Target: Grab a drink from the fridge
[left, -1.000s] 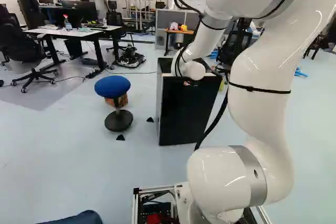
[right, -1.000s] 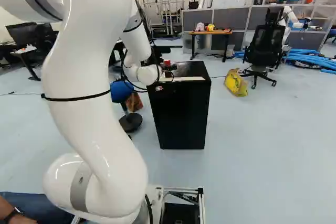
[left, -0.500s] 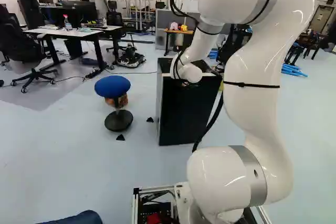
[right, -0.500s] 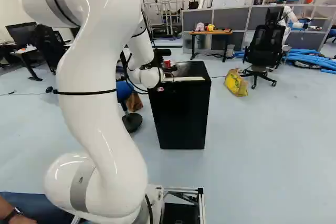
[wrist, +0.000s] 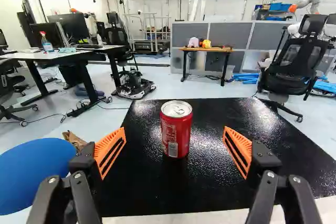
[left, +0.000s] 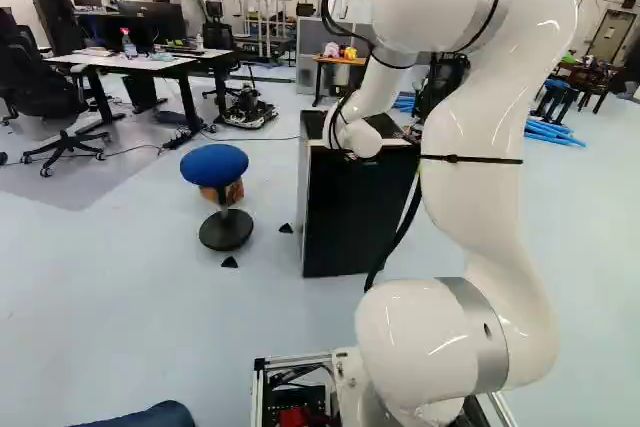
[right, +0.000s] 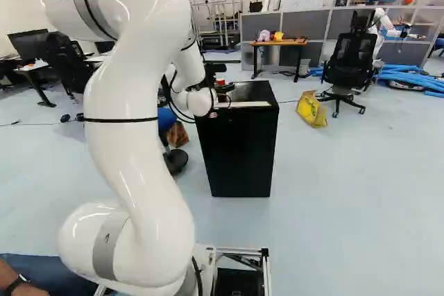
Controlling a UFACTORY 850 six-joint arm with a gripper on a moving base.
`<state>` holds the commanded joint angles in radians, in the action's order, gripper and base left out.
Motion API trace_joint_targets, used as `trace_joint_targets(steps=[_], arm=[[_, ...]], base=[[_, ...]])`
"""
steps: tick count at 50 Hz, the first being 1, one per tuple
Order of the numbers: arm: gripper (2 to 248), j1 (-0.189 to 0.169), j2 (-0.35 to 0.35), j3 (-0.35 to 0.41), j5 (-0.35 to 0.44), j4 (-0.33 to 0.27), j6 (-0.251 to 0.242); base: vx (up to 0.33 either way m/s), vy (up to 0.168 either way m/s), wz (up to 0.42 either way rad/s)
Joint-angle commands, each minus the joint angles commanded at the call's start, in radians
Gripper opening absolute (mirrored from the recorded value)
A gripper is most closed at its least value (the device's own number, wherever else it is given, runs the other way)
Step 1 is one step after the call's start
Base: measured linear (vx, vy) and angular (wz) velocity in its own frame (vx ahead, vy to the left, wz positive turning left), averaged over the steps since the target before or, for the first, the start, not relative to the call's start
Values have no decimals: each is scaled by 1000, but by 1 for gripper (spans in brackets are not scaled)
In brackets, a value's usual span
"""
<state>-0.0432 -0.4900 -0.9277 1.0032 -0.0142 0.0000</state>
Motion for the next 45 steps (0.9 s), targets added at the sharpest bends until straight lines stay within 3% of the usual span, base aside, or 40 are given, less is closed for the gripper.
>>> trace_joint_targets(steps=[45], arm=[[247, 2, -98, -129, -10, 11, 0]], base=[[0, 0, 0]])
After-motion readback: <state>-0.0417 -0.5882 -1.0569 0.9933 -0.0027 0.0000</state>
